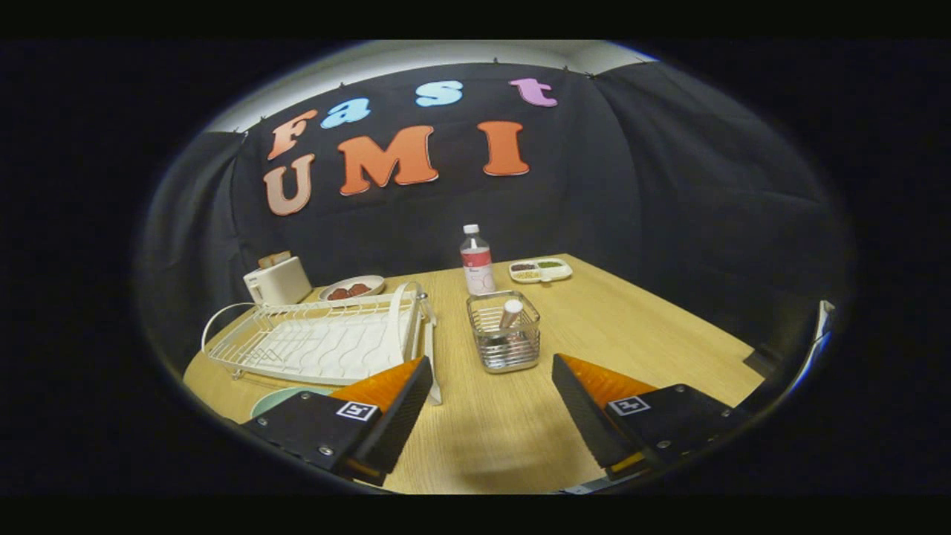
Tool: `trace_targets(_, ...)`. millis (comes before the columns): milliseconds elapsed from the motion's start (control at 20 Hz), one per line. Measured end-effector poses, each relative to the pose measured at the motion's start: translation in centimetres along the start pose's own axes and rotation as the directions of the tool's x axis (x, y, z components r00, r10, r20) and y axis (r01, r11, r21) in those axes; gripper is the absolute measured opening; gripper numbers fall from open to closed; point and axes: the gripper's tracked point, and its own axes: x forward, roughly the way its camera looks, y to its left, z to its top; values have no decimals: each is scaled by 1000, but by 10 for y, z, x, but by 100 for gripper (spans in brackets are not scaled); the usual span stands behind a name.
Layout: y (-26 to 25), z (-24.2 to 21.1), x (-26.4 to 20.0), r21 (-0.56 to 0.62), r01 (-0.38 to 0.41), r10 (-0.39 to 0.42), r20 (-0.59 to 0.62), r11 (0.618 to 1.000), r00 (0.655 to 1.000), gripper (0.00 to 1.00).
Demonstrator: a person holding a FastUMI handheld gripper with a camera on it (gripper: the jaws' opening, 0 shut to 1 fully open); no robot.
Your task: Take the plate from the dish rack, then take the spoon from the basket and place it into the plate.
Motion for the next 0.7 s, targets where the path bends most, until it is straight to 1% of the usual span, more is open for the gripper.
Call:
trace_targets(150, 0, 12, 17, -29, -11, 12, 35, 1000, 999, 94)
trace_targets(350, -3, 21, 42, -25, -20, 22, 54, 999, 998, 85)
trace_targets(400, -3, 21, 46, -24, -24, 25, 58, 999, 998, 79)
trace_targets(450, -1, 20, 50, -26, -32, 33, 58, 999, 998, 76)
trace_targets(500, 0, 21, 56, -32, -34, 36, 60, 999, 998, 69)
trace_targets(550, 0, 22, 58, -43, -30, 33, 64, 999, 997, 64)
trace_targets(600, -1, 22, 63, -58, -25, 29, 66, 998, 997, 54)
trace_targets(650, -1, 21, 65, -70, -23, 28, 67, 997, 997, 48)
trace_targets(700, 0, 21, 67, -79, -26, 32, 67, 997, 997, 37)
